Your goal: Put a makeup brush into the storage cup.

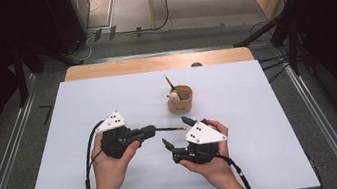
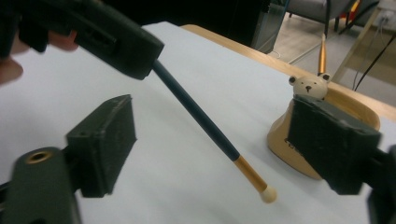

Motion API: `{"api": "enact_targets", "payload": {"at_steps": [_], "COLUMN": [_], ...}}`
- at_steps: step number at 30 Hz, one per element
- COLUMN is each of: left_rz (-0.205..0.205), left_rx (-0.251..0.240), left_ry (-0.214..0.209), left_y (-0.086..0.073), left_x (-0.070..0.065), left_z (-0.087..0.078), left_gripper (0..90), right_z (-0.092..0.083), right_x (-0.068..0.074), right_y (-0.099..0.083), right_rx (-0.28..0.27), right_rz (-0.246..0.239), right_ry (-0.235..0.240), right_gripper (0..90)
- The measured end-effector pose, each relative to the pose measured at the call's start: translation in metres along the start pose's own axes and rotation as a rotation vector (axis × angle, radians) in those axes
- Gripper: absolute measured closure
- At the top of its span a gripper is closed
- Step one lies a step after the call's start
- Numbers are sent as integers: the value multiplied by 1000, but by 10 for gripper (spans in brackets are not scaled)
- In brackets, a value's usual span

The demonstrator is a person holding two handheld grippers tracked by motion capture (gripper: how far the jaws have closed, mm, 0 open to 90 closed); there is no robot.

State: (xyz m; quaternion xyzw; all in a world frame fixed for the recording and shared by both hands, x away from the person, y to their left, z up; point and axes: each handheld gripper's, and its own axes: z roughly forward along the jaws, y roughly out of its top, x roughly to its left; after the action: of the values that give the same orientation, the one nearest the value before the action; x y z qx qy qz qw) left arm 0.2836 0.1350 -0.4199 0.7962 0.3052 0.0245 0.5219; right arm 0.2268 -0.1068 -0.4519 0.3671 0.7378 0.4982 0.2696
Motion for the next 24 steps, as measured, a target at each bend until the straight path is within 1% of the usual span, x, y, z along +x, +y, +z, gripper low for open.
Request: {"api": "enact_targets", "payload": {"at_steps": [1, 2, 3, 4, 6, 8, 9, 10, 15, 18, 19, 20, 22, 24], "left_rz": [0, 3, 5, 5, 7, 12, 13, 14, 28, 40, 39, 42, 48, 47], "left_rx": [-15, -23, -37, -51, -72, -96, -107, -117, -175, -205, -217, -225, -245, -258], "left_ry": [2, 4, 4, 5, 7, 5, 7, 9, 20, 23, 22, 22, 13, 10], "left_y": [0, -1, -1, -2, -3, -5, -7, -8, -12, -13, -14, -15, -17, -19], "left_x": [0, 0, 0, 0, 0, 1, 0, 0, 0, -1, -1, -1, -1, -2], "left_z": [0, -1, -1, -2, -3, -2, -2, -2, -1, -2, -2, -2, -1, 0], "left_gripper": [870, 869, 870, 870, 870, 869, 869, 869, 870, 869, 870, 870, 870, 869], "right_z": [-2, -3, -4, -5, -9, -11, -13, -13, -15, -15, -15, -15, -15, -15], "right_x": [-2, -3, -5, -7, -10, -13, -14, -15, -14, -10, -9, -8, -6, -6], "right_y": [0, 1, 1, 2, 3, 4, 4, 4, 2, -1, -2, -4, -7, -10], "right_rx": [-9, -22, -27, -32, -44, -56, -61, -67, -75, -84, -90, -99, -103, -110], "right_rz": [25, 59, 91, 116, 172, 222, 248, 267, 357, 404, 423, 444, 499, 554], "right_ry": [6, 10, 10, 4, 2, 19, 19, 15, 30, 18, -2, -11, -21, -17], "right_gripper": [126, 93, 41, 2, 0, 0, 0, 0, 0, 0, 0, 0, 7, 14]}}
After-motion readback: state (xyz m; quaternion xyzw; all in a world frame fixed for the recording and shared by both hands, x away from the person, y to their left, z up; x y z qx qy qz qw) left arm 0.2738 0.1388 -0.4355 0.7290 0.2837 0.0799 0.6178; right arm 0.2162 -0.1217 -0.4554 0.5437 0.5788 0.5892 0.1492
